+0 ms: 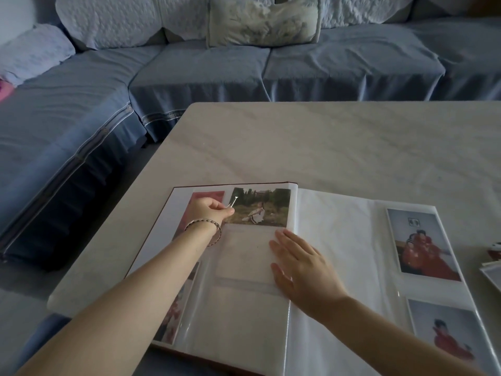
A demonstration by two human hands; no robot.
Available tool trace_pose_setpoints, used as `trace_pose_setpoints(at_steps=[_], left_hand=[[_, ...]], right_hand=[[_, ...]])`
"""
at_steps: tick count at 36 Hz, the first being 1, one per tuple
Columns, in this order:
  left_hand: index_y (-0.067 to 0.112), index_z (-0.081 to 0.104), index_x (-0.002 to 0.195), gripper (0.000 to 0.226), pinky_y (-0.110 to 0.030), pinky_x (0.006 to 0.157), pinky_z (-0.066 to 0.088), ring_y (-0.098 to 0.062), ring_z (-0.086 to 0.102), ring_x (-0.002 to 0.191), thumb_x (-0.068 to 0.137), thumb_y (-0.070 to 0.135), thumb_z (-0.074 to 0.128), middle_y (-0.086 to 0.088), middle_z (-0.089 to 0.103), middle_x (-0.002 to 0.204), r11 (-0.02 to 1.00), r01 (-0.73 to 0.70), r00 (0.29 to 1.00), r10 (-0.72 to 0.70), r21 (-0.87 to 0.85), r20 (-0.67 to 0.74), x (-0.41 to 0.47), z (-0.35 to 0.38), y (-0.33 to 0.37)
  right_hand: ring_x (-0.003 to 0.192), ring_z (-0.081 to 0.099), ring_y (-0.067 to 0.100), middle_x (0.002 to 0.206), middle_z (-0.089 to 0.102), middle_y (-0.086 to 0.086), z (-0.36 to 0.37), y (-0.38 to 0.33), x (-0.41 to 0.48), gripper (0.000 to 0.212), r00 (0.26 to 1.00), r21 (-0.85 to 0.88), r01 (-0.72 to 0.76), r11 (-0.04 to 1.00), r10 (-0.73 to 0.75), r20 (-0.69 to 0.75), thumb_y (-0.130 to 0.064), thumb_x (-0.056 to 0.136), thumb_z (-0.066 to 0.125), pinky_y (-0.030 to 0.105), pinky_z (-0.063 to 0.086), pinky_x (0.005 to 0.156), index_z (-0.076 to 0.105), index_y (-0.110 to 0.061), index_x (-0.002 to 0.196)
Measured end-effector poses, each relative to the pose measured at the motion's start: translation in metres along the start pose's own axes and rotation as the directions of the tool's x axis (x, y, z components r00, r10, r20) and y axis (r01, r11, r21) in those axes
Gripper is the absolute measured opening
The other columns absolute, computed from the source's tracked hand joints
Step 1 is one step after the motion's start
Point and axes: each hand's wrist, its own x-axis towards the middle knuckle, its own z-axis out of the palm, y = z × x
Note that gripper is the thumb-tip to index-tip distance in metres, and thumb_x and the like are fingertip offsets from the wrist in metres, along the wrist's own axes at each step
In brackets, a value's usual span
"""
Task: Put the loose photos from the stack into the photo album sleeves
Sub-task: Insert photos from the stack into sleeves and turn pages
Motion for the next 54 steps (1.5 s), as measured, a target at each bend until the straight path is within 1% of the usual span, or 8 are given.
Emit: trace_pose_setpoints(at_steps=[18, 31, 37, 41, 43, 47, 50, 54], left_hand=[[0.008, 0.064, 0.066, 0.012, -0.018, 0.061, 0.035, -0.013, 0.057, 0.068, 0.074, 0.005, 0.072, 0.002, 0.064, 0.072, 0.948, -0.317, 0.909, 0.315, 0.039, -0.271, -0.022, 0.008, -0.001], [0.015, 0.057, 0.06, 0.021, -0.013, 0.052, 0.04, -0.001, 0.052, 0.045, 0.073, 0.012, 0.074, 0.01, 0.059, 0.049, 0.962, -0.137, 0.974, 0.087, -0.236, -0.211, -0.021, -0.002, 0.015], [0.013, 0.055, 0.064, 0.023, -0.022, 0.055, 0.042, 0.003, 0.054, 0.04, 0.073, 0.006, 0.075, 0.01, 0.06, 0.042, 0.96, -0.016, 0.994, -0.013, -0.279, -0.105, -0.013, -0.006, 0.009], [0.015, 0.058, 0.088, 0.022, -0.028, 0.073, 0.047, -0.018, 0.063, 0.074, 0.075, 0.009, 0.074, -0.002, 0.067, 0.081, 0.993, -0.116, 0.991, 0.118, 0.037, -0.067, -0.016, -0.004, 0.004], [0.011, 0.06, 0.107, 0.032, -0.032, 0.082, 0.046, -0.025, 0.06, 0.092, 0.077, 0.006, 0.071, -0.009, 0.063, 0.103, 0.92, -0.264, 0.953, 0.295, 0.289, -0.068, -0.023, 0.001, 0.003], [0.005, 0.056, 0.126, 0.036, -0.024, 0.102, 0.032, -0.02, 0.045, 0.126, 0.09, 0.006, 0.058, -0.009, 0.048, 0.137, 0.651, -0.706, 0.705, 0.683, 0.279, 0.191, -0.046, 0.015, 0.009], [0.021, 0.038, 0.141, 0.043, -0.031, 0.116, 0.017, -0.01, 0.018, 0.141, 0.098, 0.025, 0.043, 0.003, 0.024, 0.153, 0.527, -0.816, 0.57, 0.661, 0.238, 0.489, -0.054, 0.027, 0.001], [0.034, 0.007, 0.148, 0.054, -0.032, 0.117, 0.002, -0.012, -0.004, 0.145, 0.099, 0.047, 0.024, 0.008, -0.004, 0.157, 0.571, -0.648, 0.757, 0.414, 0.504, 0.504, -0.047, 0.033, -0.006]], right_hand=[[0.106, 0.063, 0.03, 0.113, 0.066, 0.015, -0.002, -0.001, 0.0, 0.037, 1.0, -0.026, 0.012, 1.0, -0.012, 0.007, -0.019, 0.07, 0.079, 0.042, 0.054, 0.085, 0.071, -0.002, 0.102], [0.108, 0.061, 0.034, 0.117, 0.065, 0.016, -0.007, -0.001, 0.001, 0.038, 0.995, 0.054, -0.04, 0.998, 0.035, 0.09, -0.014, 0.07, 0.08, 0.048, 0.053, 0.084, 0.069, -0.002, 0.104], [0.112, 0.059, 0.034, 0.12, 0.063, 0.016, -0.012, -0.001, 0.001, 0.038, 0.986, 0.092, -0.074, 0.993, 0.059, 0.154, -0.014, 0.073, 0.078, 0.047, 0.049, 0.088, 0.068, -0.002, 0.108], [0.14, 0.027, 0.02, 0.149, 0.034, 0.005, -0.015, 0.005, 0.001, 0.044, 0.964, 0.155, -0.093, 0.984, 0.05, 0.263, -0.028, 0.094, 0.053, 0.027, 0.015, 0.113, 0.049, -0.012, 0.134], [0.144, 0.011, 0.009, 0.155, 0.021, -0.005, -0.016, 0.009, -0.001, 0.045, 0.954, 0.182, -0.092, 0.979, 0.034, 0.299, -0.034, 0.098, 0.042, 0.015, 0.0, 0.11, 0.04, -0.02, 0.141], [0.142, 0.013, 0.004, 0.152, 0.025, -0.01, -0.024, 0.013, -0.008, 0.04, 0.954, 0.188, -0.076, 0.979, 0.017, 0.298, -0.03, 0.098, 0.042, 0.006, -0.004, 0.104, 0.045, -0.024, 0.137], [0.142, 0.016, 0.005, 0.152, 0.026, -0.01, -0.031, 0.02, -0.015, 0.041, 0.949, 0.184, -0.059, 0.981, -0.002, 0.316, -0.025, 0.097, 0.045, 0.005, -0.006, 0.102, 0.044, -0.025, 0.138], [0.141, 0.012, 0.002, 0.151, 0.026, -0.014, -0.041, 0.034, -0.028, 0.039, 0.931, 0.159, -0.079, 0.984, 0.016, 0.366, -0.026, 0.098, 0.043, 0.001, -0.009, 0.099, 0.044, -0.027, 0.137]])
